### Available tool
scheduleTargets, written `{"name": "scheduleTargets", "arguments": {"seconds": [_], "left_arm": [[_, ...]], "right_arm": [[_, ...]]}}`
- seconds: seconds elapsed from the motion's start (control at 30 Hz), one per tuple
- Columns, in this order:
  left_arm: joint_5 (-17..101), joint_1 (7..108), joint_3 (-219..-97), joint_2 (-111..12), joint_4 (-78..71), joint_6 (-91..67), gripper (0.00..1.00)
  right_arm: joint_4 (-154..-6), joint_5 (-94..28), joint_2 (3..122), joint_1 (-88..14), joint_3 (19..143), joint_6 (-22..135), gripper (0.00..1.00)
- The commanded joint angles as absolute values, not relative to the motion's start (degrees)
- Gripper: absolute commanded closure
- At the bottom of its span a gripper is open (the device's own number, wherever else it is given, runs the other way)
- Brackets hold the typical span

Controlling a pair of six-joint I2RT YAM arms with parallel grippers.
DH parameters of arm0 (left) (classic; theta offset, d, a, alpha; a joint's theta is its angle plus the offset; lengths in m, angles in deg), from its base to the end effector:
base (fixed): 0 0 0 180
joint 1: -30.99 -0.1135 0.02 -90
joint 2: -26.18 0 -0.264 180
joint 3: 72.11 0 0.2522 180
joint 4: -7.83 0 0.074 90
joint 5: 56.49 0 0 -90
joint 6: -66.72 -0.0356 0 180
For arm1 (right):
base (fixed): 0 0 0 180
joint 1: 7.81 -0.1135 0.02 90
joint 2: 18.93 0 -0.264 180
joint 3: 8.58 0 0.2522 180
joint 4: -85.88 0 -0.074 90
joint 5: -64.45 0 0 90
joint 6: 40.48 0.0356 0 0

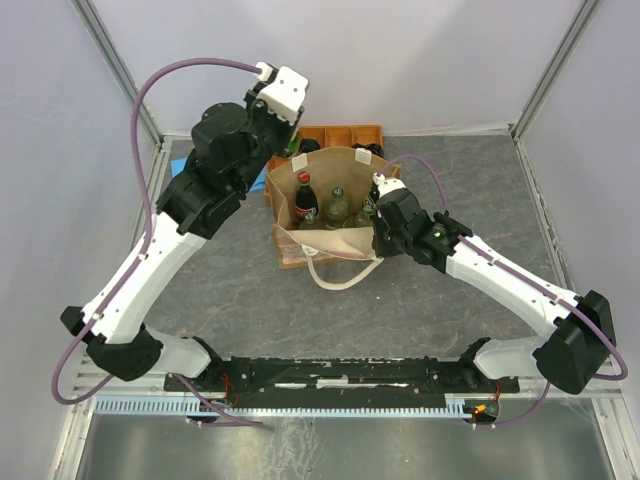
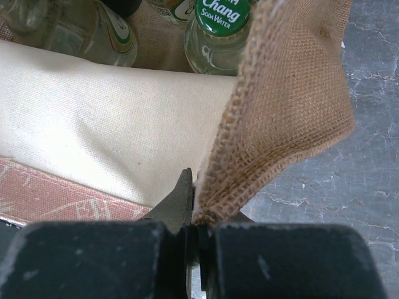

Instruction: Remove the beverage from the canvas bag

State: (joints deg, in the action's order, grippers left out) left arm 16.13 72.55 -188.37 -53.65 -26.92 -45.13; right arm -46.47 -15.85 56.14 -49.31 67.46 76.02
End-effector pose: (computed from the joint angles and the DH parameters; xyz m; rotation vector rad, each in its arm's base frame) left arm 0.2197 -0.1806 0.5263 0.5969 1.4228 -0.0391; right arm 0.2129 0.1804 0.2935 -0.2331 2.3901 0.3642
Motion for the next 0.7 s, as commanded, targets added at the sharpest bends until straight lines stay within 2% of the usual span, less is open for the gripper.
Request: {"name": "scheduleTargets", "arguments": {"seconds": [0.0, 0.27, 0.4, 0.67], "left_arm": [[5.82, 69.24, -190.24, -47.24, -22.49, -48.33, 0.97], [7.38, 55.82, -180.52, -40.33, -26.13, -37.44, 0.97], [9.62, 54.03, -171.68, -37.73, -25.48, -32.08, 0.97], [13.84, 52.43, -151.46, -32.46, -13.87, -21.66, 0.97]], "right_arm": [[-50.89, -18.48, 56.07, -49.64, 68.62, 74.61, 1.00], [-51.09, -19.72, 57.11, -49.64, 69.01, 73.94, 1.00], [-51.22, -19.75, 57.44, -49.61, 69.26, 73.68, 1.00], [-50.77, -18.95, 57.33, -49.57, 69.56, 73.68, 1.00]]}}
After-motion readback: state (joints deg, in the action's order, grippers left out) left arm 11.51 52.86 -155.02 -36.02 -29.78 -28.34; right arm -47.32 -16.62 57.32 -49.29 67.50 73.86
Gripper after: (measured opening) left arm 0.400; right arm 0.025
